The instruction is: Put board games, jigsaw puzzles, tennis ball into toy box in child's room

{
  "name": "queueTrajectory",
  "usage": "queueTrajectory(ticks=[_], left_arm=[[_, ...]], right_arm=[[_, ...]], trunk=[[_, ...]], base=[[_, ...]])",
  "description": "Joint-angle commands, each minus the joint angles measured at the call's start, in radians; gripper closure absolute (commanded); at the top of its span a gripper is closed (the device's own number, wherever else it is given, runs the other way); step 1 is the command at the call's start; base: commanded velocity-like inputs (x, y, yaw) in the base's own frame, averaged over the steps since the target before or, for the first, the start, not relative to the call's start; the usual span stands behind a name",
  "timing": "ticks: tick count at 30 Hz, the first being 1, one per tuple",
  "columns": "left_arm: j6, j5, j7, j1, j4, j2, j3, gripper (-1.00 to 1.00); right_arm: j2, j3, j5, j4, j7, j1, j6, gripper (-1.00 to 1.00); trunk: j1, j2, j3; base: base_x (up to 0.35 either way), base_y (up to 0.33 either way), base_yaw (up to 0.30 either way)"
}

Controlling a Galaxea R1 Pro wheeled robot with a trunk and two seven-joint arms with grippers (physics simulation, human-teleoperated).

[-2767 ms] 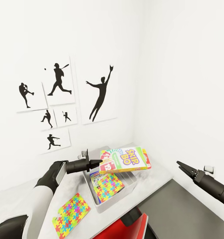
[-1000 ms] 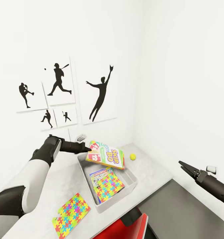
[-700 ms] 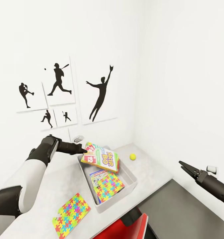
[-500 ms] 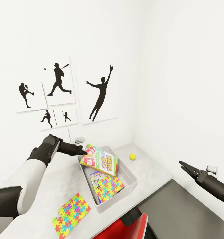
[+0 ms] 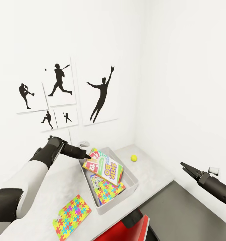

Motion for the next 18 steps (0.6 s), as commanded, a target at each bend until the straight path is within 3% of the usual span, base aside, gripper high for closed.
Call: queueTrajectory(ticks=[1, 5, 12, 18], left_arm=[[0.005, -0.007, -0.008, 0.000, -0.001, 0.000, -0.002, 1.00], [0.004, -0.008, -0.008, 0.000, -0.001, 0.000, -0.019, 1.00], [0.003, -0.009, -0.008, 0.000, -0.001, -0.001, -0.096, 1.00], [-0.041, -0.009, -0.010, 0.000, -0.003, -0.001, -0.108, 1.00]], right_arm=[[0.000, -0.001, 0.002, 0.000, 0.005, -0.001, 0.004, -1.00], [-0.001, -0.002, 0.002, 0.000, 0.005, -0.001, 0.004, -1.00], [-0.001, -0.002, 0.002, 0.000, 0.005, -0.001, 0.004, -1.00], [-0.001, -0.002, 0.002, 0.000, 0.005, -0.001, 0.004, -1.00]], trunk=[[0.000, -0.001, 0.000], [0.000, -0.001, 0.000], [0.000, -0.001, 0.000], [0.000, -0.001, 0.000]], base=[[0.000, 0.000, 0.000], [0.000, 0.000, 0.000], [0.000, 0.000, 0.000], [0.000, 0.000, 0.000]])
